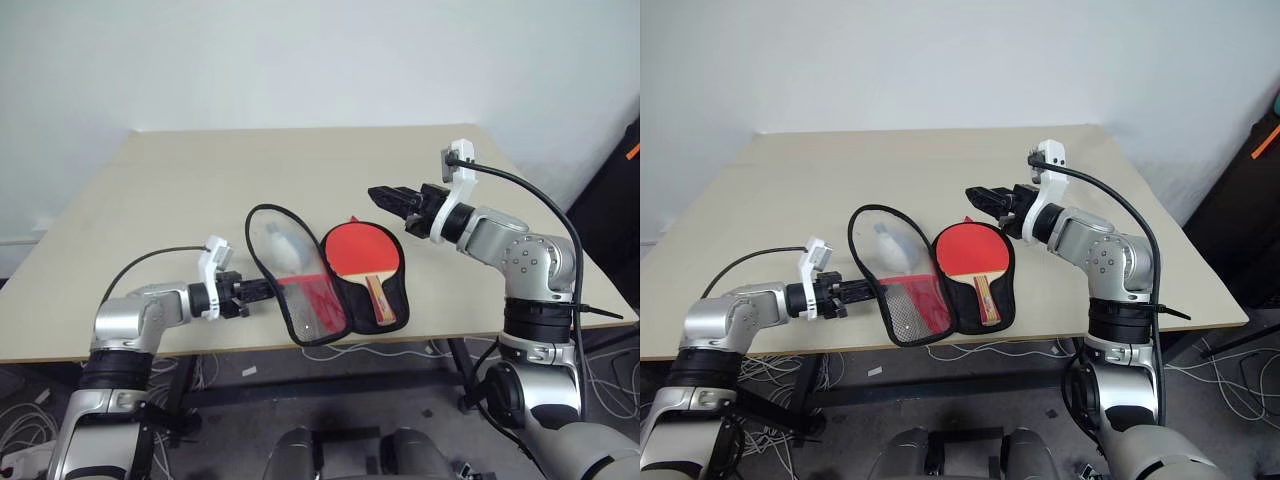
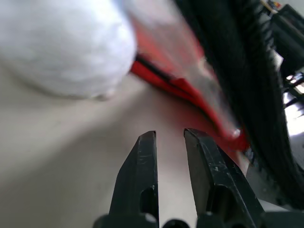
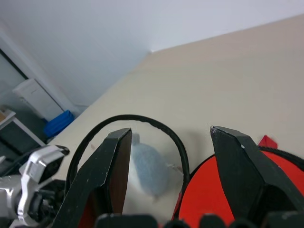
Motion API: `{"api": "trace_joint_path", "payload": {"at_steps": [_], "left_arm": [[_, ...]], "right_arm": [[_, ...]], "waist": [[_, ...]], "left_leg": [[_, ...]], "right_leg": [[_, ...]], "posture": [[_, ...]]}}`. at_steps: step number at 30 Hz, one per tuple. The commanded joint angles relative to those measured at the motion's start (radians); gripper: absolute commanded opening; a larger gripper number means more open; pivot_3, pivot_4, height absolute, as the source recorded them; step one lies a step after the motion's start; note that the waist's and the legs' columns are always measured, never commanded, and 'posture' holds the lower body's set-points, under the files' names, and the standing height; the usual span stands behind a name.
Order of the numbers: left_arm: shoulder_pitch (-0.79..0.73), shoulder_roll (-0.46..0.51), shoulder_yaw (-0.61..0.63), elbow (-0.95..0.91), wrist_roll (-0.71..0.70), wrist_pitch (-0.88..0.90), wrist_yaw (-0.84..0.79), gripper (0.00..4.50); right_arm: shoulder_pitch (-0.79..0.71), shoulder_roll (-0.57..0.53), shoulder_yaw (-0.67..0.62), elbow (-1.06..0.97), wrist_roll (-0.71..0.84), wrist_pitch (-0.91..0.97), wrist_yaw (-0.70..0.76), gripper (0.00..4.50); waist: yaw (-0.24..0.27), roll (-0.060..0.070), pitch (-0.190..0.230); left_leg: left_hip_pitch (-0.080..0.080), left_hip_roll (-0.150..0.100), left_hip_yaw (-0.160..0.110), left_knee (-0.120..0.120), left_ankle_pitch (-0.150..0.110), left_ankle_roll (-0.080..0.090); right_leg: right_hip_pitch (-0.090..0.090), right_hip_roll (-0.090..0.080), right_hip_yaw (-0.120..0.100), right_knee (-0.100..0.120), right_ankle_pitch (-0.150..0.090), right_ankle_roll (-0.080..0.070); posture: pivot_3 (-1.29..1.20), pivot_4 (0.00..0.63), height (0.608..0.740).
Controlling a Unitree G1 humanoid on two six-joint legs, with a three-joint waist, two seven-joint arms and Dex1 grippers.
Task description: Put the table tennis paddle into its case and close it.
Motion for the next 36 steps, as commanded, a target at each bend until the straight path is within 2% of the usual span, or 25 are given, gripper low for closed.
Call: {"api": "trace_joint_path", "payload": {"at_steps": [1, 10, 22, 26, 30, 36], "left_arm": [[-0.058, -0.020, -0.011, 0.011, 0.011, -0.029, -0.016, 0.92], [-0.137, -0.105, -0.058, 0.059, 0.032, -0.047, -0.021, 0.92], [-0.229, -0.308, -0.113, 0.193, 0.114, -0.143, 0.055, 0.92], [-0.277, -0.366, -0.087, 0.304, 0.156, -0.213, 0.144, 0.92], [-0.310, -0.413, -0.055, 0.387, 0.172, -0.271, 0.224, 0.92], [-0.278, -0.403, -0.025, 0.280, 0.113, -0.184, 0.171, 0.92]], "right_arm": [[0.002, -0.005, -0.045, -0.091, 0.096, -0.018, 0.037, 2.87], [-0.011, 0.007, -0.113, -0.107, 0.233, -0.031, 0.004, 2.87], [-0.035, 0.024, -0.193, -0.121, 0.455, -0.057, -0.061, 2.87], [-0.016, -0.001, -0.133, -0.119, 0.431, -0.052, -0.057, 2.87], [0.031, -0.037, 0.021, -0.062, 0.271, -0.069, -0.067, 2.87], [0.055, -0.038, 0.073, -0.019, 0.197, -0.117, -0.058, 2.87]], "waist": [[0.000, 0.000, 0.000], [0.001, 0.000, 0.000], [0.000, 0.000, 0.000], [0.001, 0.000, 0.000], [0.000, 0.000, 0.000], [0.001, 0.000, 0.000]], "left_leg": [[0.000, 0.000, 0.000, 0.001, 0.000, 0.000], [0.000, 0.000, -0.001, 0.002, 0.000, 0.001], [0.000, -0.001, -0.002, 0.005, 0.001, 0.002], [0.001, -0.001, -0.003, 0.007, 0.001, 0.002], [0.001, -0.001, -0.004, 0.008, 0.001, 0.002], [0.000, -0.001, -0.004, 0.008, 0.001, 0.003]], "right_leg": [[0.000, 0.000, 0.000, 0.000, 0.000, 0.000], [0.002, 0.000, -0.001, 0.000, 0.000, 0.000], [0.006, 0.000, 0.000, 0.000, 0.001, 0.001], [0.008, 0.000, -0.001, 0.000, 0.001, 0.001], [0.008, 0.000, -0.002, 0.000, 0.001, 0.002], [0.008, 0.000, -0.002, 0.000, 0.001, 0.002]], "posture": [[0.00, 0.000, 0.722], [0.00, 0.000, 0.722], [0.00, 0.000, 0.722], [0.00, 0.000, 0.722], [0.00, 0.000, 0.722], [0.00, 0.000, 0.722]]}}
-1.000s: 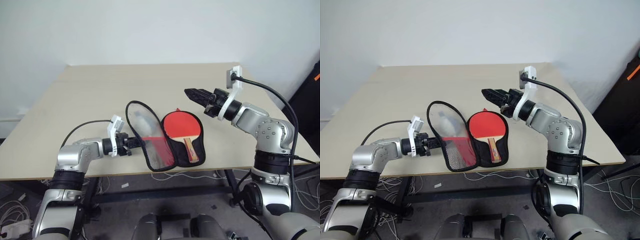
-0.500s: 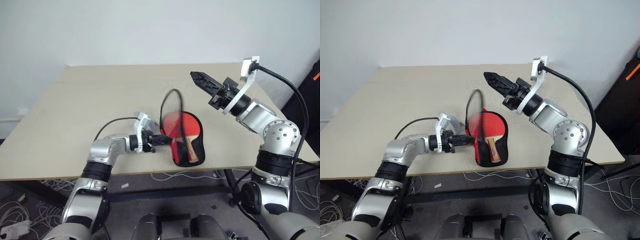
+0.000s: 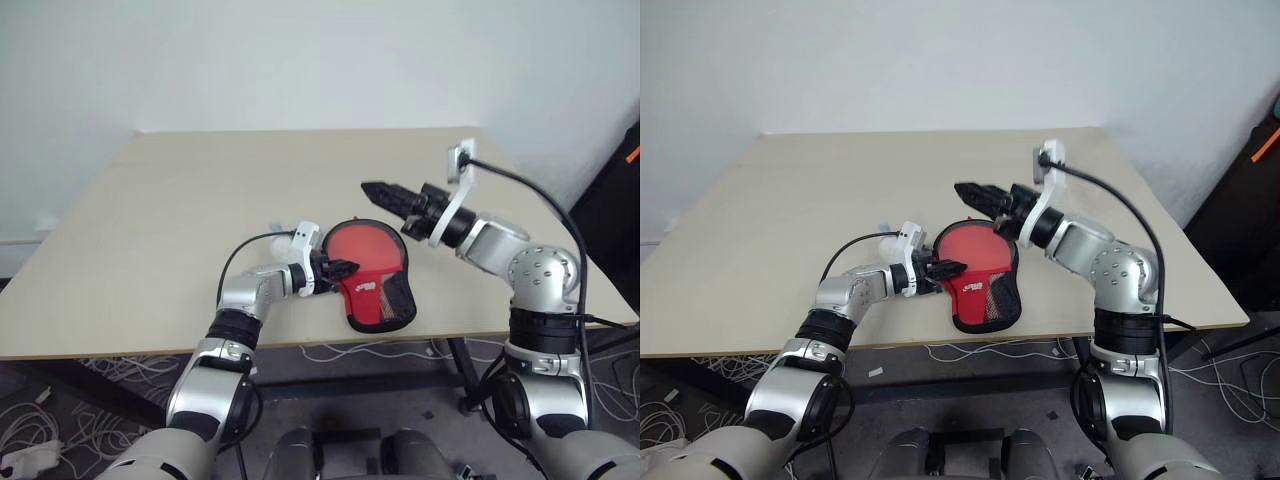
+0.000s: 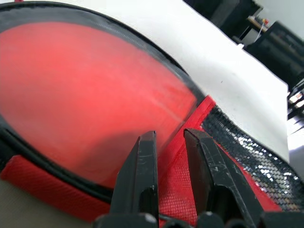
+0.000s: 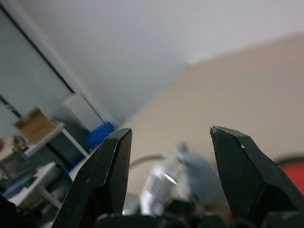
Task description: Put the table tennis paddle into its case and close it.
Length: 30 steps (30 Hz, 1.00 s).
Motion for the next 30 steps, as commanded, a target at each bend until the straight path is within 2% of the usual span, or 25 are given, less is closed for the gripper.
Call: {"api": "trace_joint_path", "payload": {"at_steps": [1, 10, 12, 16, 24, 30], "left_arm": [[0.005, 0.024, 0.032, -0.123, -0.055, 0.069, -0.045, 0.92], [0.120, 0.133, 0.088, -0.382, -0.097, 0.174, -0.018, 0.92], [0.152, 0.171, 0.067, -0.442, -0.075, 0.163, -0.021, 0.92], [0.202, 0.255, 0.105, -0.562, -0.121, 0.207, -0.039, 0.92], [0.178, 0.358, 0.145, -0.554, -0.102, 0.188, -0.008, 0.92], [0.128, 0.364, 0.130, -0.482, -0.058, 0.153, 0.033, 0.92]], "right_arm": [[-0.017, -0.008, 0.015, -0.013, -0.042, -0.056, 0.015, 2.87], [-0.035, -0.035, 0.152, 0.151, -0.261, -0.070, -0.025, 2.87], [-0.039, -0.029, 0.154, 0.163, -0.276, -0.072, -0.022, 2.87], [-0.042, -0.015, 0.167, 0.169, -0.307, -0.093, -0.002, 2.87], [-0.079, 0.012, 0.254, 0.321, -0.443, -0.149, 0.015, 2.87], [-0.153, 0.086, 0.240, 0.516, -0.510, -0.205, -0.018, 2.87]], "waist": [[0.000, 0.000, 0.000], [0.000, 0.000, 0.000], [0.000, 0.000, 0.000], [0.000, 0.000, 0.000], [0.000, 0.000, 0.000], [0.000, 0.000, 0.000]], "left_leg": [[0.000, 0.000, 0.000, 0.000, 0.000, 0.000], [0.001, 0.000, 0.000, 0.001, 0.000, 0.000], [0.001, 0.000, 0.000, 0.000, 0.000, 0.000], [0.001, 0.000, 0.000, 0.000, 0.000, 0.000], [0.001, 0.000, 0.001, -0.001, 0.000, 0.000], [0.001, 0.000, 0.002, -0.004, 0.000, -0.001]], "right_leg": [[0.000, 0.000, 0.000, 0.000, 0.000, 0.000], [0.001, 0.000, 0.000, 0.000, 0.000, 0.000], [0.001, 0.000, 0.000, 0.000, 0.001, 0.000], [0.000, 0.000, 0.000, 0.000, 0.001, 0.000], [-0.002, 0.000, 0.000, 0.000, 0.001, 0.000], [-0.004, 0.000, 0.000, 0.000, 0.001, 0.000]], "posture": [[0.00, 0.000, 0.722], [0.00, 0.000, 0.722], [0.00, 0.000, 0.722], [0.00, 0.000, 0.722], [0.00, 0.000, 0.722], [0.00, 0.000, 0.722]]}}
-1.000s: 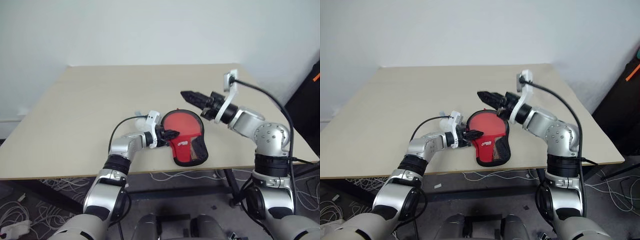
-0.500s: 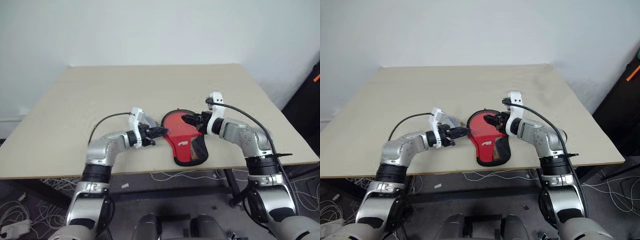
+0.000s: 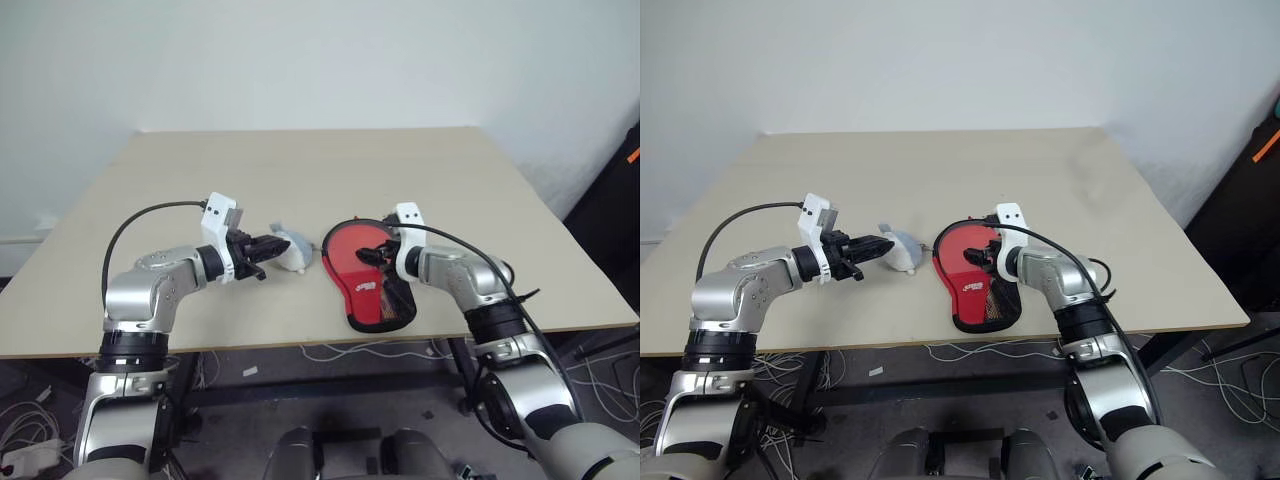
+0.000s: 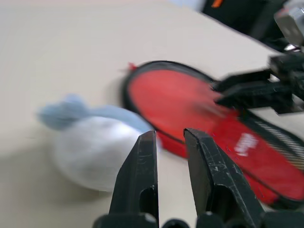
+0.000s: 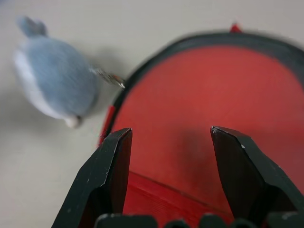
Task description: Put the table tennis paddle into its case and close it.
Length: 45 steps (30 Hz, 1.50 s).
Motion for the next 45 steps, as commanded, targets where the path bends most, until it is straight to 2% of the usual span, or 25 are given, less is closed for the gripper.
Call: {"api": "trace_joint_path", "payload": {"at_steps": [1, 4, 7, 13, 14, 25, 32, 36, 43, 44, 45], "left_arm": [[-0.041, -0.001, 0.004, 0.003, 0.005, -0.025, 0.008, 0.92], [-0.045, -0.011, -0.004, -0.005, 0.001, -0.021, 0.006, 0.92], [-0.059, -0.020, -0.008, -0.003, 0.003, -0.021, 0.010, 0.90], [-0.082, -0.023, -0.003, 0.003, 0.004, -0.022, 0.016, 0.90], [-0.082, -0.021, -0.004, 0.003, 0.006, -0.024, 0.016, 0.90], [-0.154, -0.012, -0.016, 0.097, 0.078, 0.006, 0.122, 0.90], [-0.217, -0.057, -0.053, 0.257, 0.147, -0.046, 0.170, 0.90], [-0.240, -0.090, -0.048, 0.337, 0.176, -0.099, 0.200, 1.77], [-0.251, -0.124, -0.044, 0.381, 0.186, -0.107, 0.201, 4.22], [-0.253, -0.124, -0.045, 0.384, 0.185, -0.095, 0.198, 4.48], [-0.254, -0.127, -0.040, 0.386, 0.179, -0.080, 0.196, 4.48]], "right_arm": [[-0.071, 0.031, -0.022, 0.075, -0.038, -0.068, -0.010, 2.87], [-0.098, 0.054, -0.028, 0.146, -0.058, -0.100, -0.006, 2.87], [-0.115, 0.072, -0.035, 0.202, -0.074, -0.125, -0.004, 2.29], [-0.119, 0.091, -0.035, 0.249, -0.109, -0.175, 0.000, 0.19], [-0.118, 0.092, -0.033, 0.252, -0.116, -0.181, 0.005, 0.04], [-0.138, 0.100, -0.070, 0.299, -0.153, -0.305, -0.001, 0.04], [-0.152, 0.114, -0.078, 0.356, -0.179, -0.338, -0.012, 0.04], [-0.147, 0.120, -0.086, 0.364, -0.187, -0.340, -0.024, 0.00], [-0.127, 0.116, -0.094, 0.345, -0.193, -0.330, -0.029, 0.00], [-0.126, 0.116, -0.094, 0.344, -0.193, -0.329, -0.029, 0.00], [-0.126, 0.115, -0.094, 0.346, -0.194, -0.326, -0.031, 0.00]], "waist": [[0.000, 0.000, 0.000], [0.000, 0.000, 0.000], [0.000, 0.000, 0.000], [0.000, 0.000, 0.000], [0.000, 0.000, 0.000], [0.000, 0.000, 0.000], [0.000, 0.000, 0.000], [0.000, 0.000, 0.000], [0.000, 0.000, 0.000], [0.000, 0.000, 0.000], [0.000, 0.000, 0.000]], "left_leg": [[0.000, 0.000, 0.000, 0.000, 0.000, 0.000], [0.000, 0.000, 0.001, 0.000, 0.000, 0.000], [0.000, 0.000, 0.001, 0.001, 0.001, 0.000], [0.000, 0.000, 0.001, 0.001, 0.001, 0.000], [0.000, 0.000, 0.001, 0.001, 0.001, 0.000], [0.000, 0.000, 0.001, 0.001, 0.002, 0.000], [0.000, 0.000, 0.001, 0.002, 0.002, -0.001], [0.000, 0.000, 0.001, 0.002, 0.002, -0.001], [0.000, 0.000, 0.001, 0.002, 0.002, -0.001], [0.000, 0.000, 0.001, 0.002, 0.002, -0.001], [0.000, 0.000, 0.001, 0.002, 0.002, -0.001]], "right_leg": [[0.000, 0.000, 0.000, 0.000, 0.000, 0.000], [0.000, 0.000, 0.001, 0.000, 0.000, 0.001], [0.000, 0.000, 0.001, 0.000, 0.001, 0.002], [0.001, 0.000, 0.001, 0.000, 0.001, 0.002], [0.001, 0.000, 0.001, 0.000, 0.001, 0.002], [0.002, 0.000, 0.001, 0.001, 0.001, 0.002], [0.002, 0.001, 0.001, 0.001, 0.001, 0.002], [0.002, 0.001, 0.001, 0.001, 0.001, 0.002], [0.002, 0.001, 0.001, 0.001, 0.001, 0.003], [0.003, 0.001, 0.001, 0.001, 0.001, 0.003], [0.003, 0.001, 0.001, 0.001, 0.001, 0.003]], "posture": [[0.00, 0.000, 0.722], [0.00, 0.000, 0.722], [0.00, 0.000, 0.722], [0.00, 0.000, 0.722], [0.00, 0.000, 0.722], [0.00, 0.000, 0.722], [0.00, 0.000, 0.722], [0.00, 0.000, 0.722], [0.00, 0.000, 0.722], [0.00, 0.000, 0.722], [0.00, 0.000, 0.722]]}}
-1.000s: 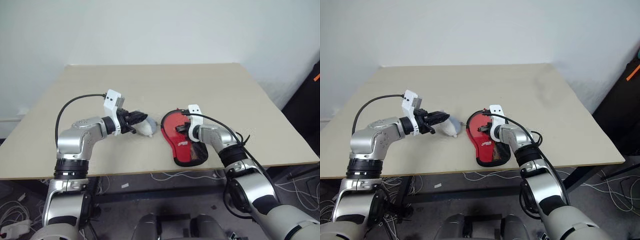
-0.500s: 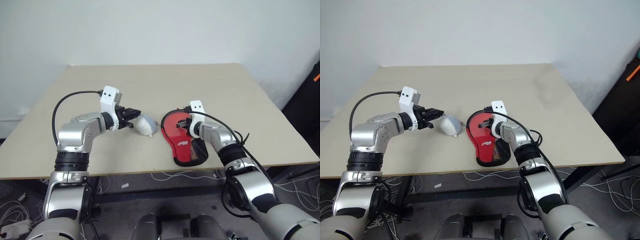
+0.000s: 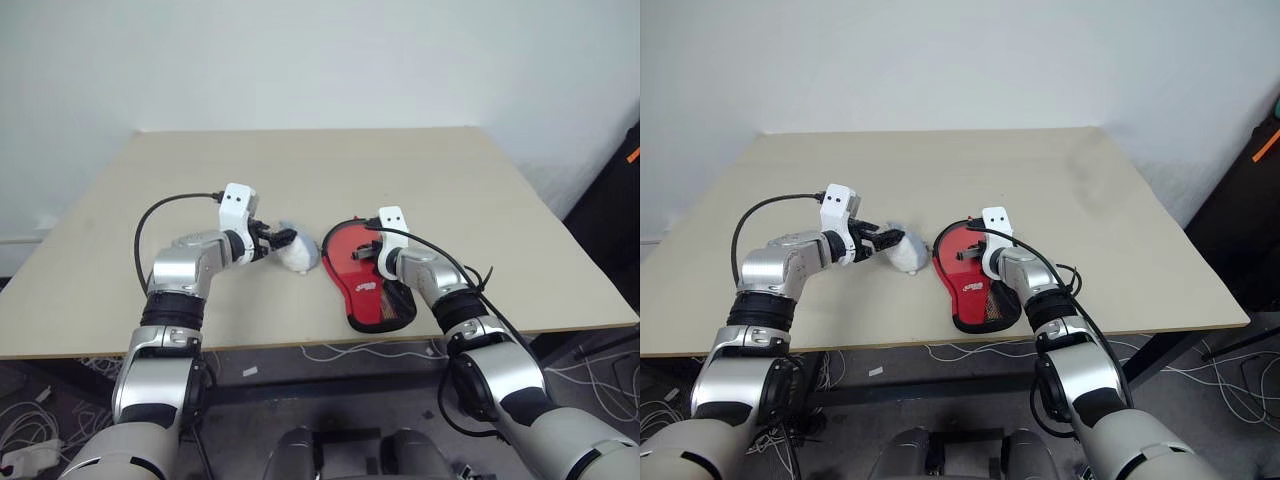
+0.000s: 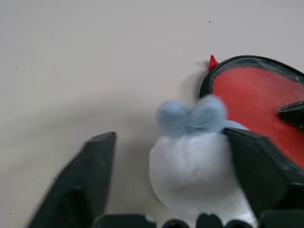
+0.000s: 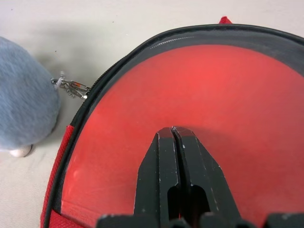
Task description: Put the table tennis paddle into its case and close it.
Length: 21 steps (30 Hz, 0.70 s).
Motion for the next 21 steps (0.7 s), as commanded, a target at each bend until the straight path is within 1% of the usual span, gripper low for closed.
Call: {"api": "trace_joint_path", "payload": {"at_steps": [1, 7, 15, 18, 21], "left_arm": [[-0.038, 0.000, 0.012, -0.003, -0.008, 0.039, -0.003, 4.48], [-0.039, -0.007, 0.015, -0.004, -0.014, 0.091, -0.013, 4.48], [-0.013, -0.021, 0.000, -0.053, -0.048, 0.158, -0.102, 4.48], [0.006, -0.012, 0.001, -0.098, -0.066, 0.182, -0.128, 4.48], [0.018, -0.006, -0.002, -0.102, -0.057, 0.197, -0.129, 4.48]], "right_arm": [[-0.013, -0.007, -0.014, -0.032, -0.008, -0.009, -0.003, 0.00], [-0.013, -0.007, -0.003, -0.025, -0.022, 0.023, -0.005, 0.00], [-0.006, -0.008, -0.003, -0.010, -0.043, 0.043, -0.023, 0.00], [-0.003, -0.009, -0.004, -0.007, -0.047, 0.050, -0.031, 0.00], [-0.003, -0.009, -0.006, -0.006, -0.045, 0.051, -0.032, 0.00]], "waist": [[0.000, 0.000, 0.000], [0.000, 0.000, 0.000], [0.000, 0.000, 0.000], [0.000, 0.000, 0.000], [0.000, 0.000, 0.000]], "left_leg": [[0.000, 0.000, 0.000, 0.000, 0.000, 0.000], [0.000, 0.000, -0.001, 0.001, 0.000, 0.000], [0.001, 0.000, -0.002, 0.003, 0.000, 0.000], [0.001, 0.000, -0.002, 0.003, 0.000, 0.000], [0.002, 0.000, -0.002, 0.003, 0.000, 0.000]], "right_leg": [[0.000, 0.000, 0.000, 0.000, 0.000, 0.000], [0.001, 0.000, 0.000, 0.001, 0.000, 0.000], [0.003, 0.000, -0.001, 0.001, 0.000, 0.000], [0.003, 0.000, -0.001, 0.001, 0.000, -0.001], [0.003, 0.000, -0.001, 0.001, 0.000, -0.001]], "posture": [[0.00, 0.000, 0.722], [0.00, 0.000, 0.722], [0.00, 0.000, 0.722], [0.00, 0.000, 0.722], [0.00, 0.000, 0.722]]}}
